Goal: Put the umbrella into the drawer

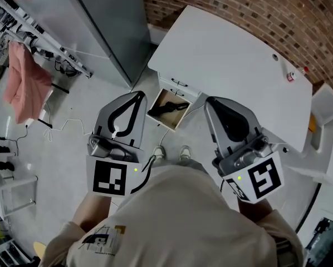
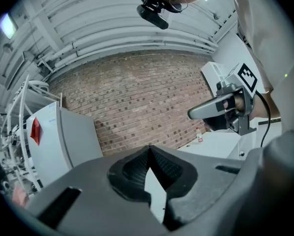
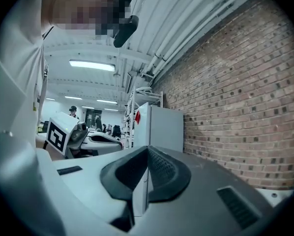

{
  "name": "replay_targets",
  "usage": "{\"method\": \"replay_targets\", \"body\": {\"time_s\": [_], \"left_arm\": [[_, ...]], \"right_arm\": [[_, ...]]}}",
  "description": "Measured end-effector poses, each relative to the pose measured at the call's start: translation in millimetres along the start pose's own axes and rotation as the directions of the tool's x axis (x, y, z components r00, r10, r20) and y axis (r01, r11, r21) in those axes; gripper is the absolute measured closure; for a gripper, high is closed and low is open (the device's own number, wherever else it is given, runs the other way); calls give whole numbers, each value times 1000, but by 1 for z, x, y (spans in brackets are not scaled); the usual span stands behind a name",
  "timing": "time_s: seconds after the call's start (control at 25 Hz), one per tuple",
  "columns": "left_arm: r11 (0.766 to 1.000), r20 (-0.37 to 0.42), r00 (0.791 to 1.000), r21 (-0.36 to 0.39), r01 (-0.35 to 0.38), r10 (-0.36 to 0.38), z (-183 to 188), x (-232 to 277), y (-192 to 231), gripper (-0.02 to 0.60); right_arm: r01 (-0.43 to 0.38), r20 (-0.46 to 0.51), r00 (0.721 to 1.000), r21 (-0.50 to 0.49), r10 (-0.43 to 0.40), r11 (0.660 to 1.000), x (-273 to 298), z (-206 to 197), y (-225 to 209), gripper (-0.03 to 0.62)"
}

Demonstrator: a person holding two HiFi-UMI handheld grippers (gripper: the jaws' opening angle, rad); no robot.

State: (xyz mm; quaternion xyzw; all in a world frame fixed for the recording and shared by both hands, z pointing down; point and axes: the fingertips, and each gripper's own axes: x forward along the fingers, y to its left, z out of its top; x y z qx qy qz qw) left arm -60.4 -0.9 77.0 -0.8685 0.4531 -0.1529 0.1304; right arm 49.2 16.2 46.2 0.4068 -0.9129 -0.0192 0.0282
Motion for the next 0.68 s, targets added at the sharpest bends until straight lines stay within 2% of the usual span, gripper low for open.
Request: {"method": "replay_targets", "body": {"time_s": [0.28,0.68], "left_arm": [[999,8,1000,-31,-15,15,4,-2,2,574],[1000,10,1000,-11,1,-1,9,-1,-1,574]], "right_arm": [[-5,1,1000,-14,5,1000,-1,0,0,588],[2,11,1000,-47,-2,999,-2,4,1,588]]}}
